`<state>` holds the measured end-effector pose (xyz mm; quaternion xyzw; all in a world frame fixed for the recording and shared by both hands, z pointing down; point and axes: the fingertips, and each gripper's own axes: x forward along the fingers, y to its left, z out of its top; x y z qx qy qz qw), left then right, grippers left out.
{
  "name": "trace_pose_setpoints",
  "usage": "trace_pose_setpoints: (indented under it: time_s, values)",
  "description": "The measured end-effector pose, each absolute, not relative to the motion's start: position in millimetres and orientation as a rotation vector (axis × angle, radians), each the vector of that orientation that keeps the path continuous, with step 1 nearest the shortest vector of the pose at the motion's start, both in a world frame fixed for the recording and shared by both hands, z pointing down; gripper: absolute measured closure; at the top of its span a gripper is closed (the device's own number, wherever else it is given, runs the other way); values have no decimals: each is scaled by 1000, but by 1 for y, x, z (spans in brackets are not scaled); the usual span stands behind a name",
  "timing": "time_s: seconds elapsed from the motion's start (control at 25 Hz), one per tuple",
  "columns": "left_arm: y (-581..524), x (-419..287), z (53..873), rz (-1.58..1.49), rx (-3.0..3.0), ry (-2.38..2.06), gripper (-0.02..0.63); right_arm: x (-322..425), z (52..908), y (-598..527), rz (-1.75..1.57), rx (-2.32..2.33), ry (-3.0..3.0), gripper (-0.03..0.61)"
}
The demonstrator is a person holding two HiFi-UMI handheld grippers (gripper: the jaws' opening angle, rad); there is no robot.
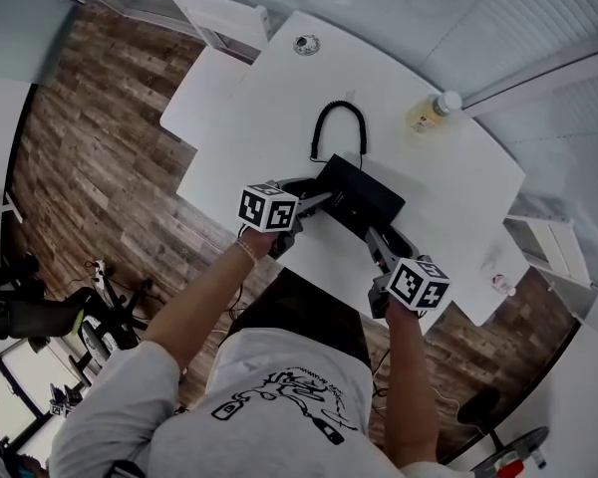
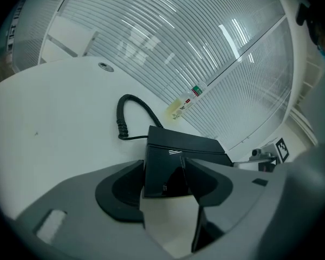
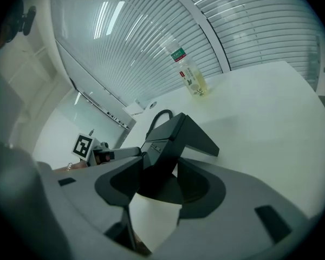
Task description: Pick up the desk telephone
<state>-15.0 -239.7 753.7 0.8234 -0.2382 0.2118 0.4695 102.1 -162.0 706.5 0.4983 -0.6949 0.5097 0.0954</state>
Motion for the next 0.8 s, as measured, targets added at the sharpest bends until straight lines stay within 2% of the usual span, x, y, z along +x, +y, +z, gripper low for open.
trace_pose_setpoints:
  time_s: [0.8]
  values:
    - [-215, -24, 626, 440, 2075, -738, 385, 104, 588, -151, 1376, 1352, -2258, 388]
